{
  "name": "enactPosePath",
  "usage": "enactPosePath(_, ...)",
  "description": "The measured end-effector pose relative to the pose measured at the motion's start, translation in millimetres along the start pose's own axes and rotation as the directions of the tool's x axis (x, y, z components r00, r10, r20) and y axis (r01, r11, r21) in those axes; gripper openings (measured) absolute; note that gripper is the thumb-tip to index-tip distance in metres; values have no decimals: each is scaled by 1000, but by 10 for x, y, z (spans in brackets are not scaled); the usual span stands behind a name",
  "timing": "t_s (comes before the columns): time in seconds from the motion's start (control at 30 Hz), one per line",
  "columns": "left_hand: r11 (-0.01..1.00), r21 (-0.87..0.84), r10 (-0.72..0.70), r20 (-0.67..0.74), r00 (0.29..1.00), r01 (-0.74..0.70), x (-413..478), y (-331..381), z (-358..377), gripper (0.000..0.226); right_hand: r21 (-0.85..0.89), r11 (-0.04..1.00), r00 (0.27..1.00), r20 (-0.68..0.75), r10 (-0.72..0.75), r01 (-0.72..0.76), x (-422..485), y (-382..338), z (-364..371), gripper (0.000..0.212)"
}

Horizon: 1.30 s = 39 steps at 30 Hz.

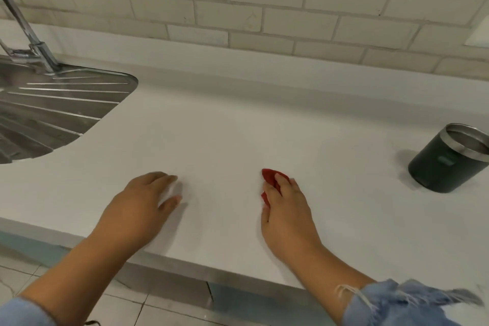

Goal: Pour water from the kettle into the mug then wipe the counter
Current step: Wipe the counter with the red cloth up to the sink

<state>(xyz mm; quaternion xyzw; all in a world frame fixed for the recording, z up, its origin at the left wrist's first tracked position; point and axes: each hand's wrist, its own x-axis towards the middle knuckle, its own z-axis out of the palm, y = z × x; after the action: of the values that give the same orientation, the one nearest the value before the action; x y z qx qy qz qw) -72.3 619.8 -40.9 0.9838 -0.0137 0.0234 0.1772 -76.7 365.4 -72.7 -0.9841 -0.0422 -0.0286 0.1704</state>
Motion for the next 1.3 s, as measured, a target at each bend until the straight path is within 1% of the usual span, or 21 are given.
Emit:
enactPosePath(0.07,999,3,-36,-31,999,36,153,-293,-96,48,117,992,999,-7,-44,44,215,-263,158,51)
enactPosePath(0.13,998,30,-62,-4,998,63,320,-532,-150,50,377,926,1000,-4,-24,24,395,-457,213,48)
enactPosePath(0.2,995,78,-62,67,996,56,497,-712,-172,56,599,800,993,-69,95,-35,539,-490,137,43)
enactPosePath(0.23,994,96,-56,109,992,45,576,-771,-177,60,655,754,978,-123,169,-48,592,-433,58,42)
enactPosePath(0.27,994,107,-49,145,988,33,642,-811,-180,62,671,739,953,-180,245,-63,635,-329,-35,42)
enactPosePath(0.33,992,128,-35,194,980,10,730,-848,-176,66,600,783,881,-269,390,-164,688,102,-210,42)
enactPosePath(0.4,986,165,-19,205,979,-15,767,-857,-176,67,480,809,798,-308,519,-341,697,668,-333,38)
enactPosePath(0.5,979,200,-18,219,976,-27,787,-853,-200,68,195,751,702,-270,659,-631,724,1360,-391,30)
enactPosePath(0.57,978,208,-20,222,975,-27,799,-836,-225,68,19,716,687,-266,676,-697,880,1494,-405,26)
enactPosePath(0.6,978,209,-24,225,974,-24,801,-826,-235,67,-22,727,706,-258,659,-686,996,1468,-395,32)
enactPosePath(0.7,980,201,-41,229,973,-6,803,-820,-245,67,3,825,812,-172,558,-566,1458,1197,-262,51)
enactPosePath(0.8,984,175,-57,232,971,16,807,-829,-242,68,4,933,923,-146,355,-359,1923,623,-26,50)
enactPosePath(0.9,987,158,-72,243,967,34,822,-834,-257,70,63,991,988,-91,125,-119,2164,-38,248,44)
enactPosePath(1.0,990,125,-89,245,965,59,828,-838,-270,70,274,959,997,-2,-75,73,2172,-489,437,42)
enactPosePath(1.07,991,102,-106,254,961,82,818,-817,-280,70,459,883,991,41,-126,93,2119,-553,417,39)
enactPosePath(1.1,990,96,-120,257,959,99,818,-801,-293,69,540,837,993,28,-118,84,2122,-494,365,38)
enactPosePath(1.17,988,82,-145,232,962,129,841,-774,-311,65,712,700,998,-57,-16,52,2188,-223,216,35)
enactPosePath(1.2,988,71,-152,202,968,141,866,-750,-317,62,792,611,993,-84,84,15,2249,-21,113,33)
enactPosePath(1.23,987,58,-157,171,973,149,902,-728,-311,59,827,561,972,-101,211,-36,2322,210,-20,31)
enactPosePath(1.27,986,55,-162,152,975,155,941,-693,-297,59,844,529,933,-120,339,-84,2391,476,-156,31)
enactPosePath(1.3,985,52,-169,144,975,163,981,-650,-269,62,855,503,870,-147,471,-128,2445,741,-319,30)
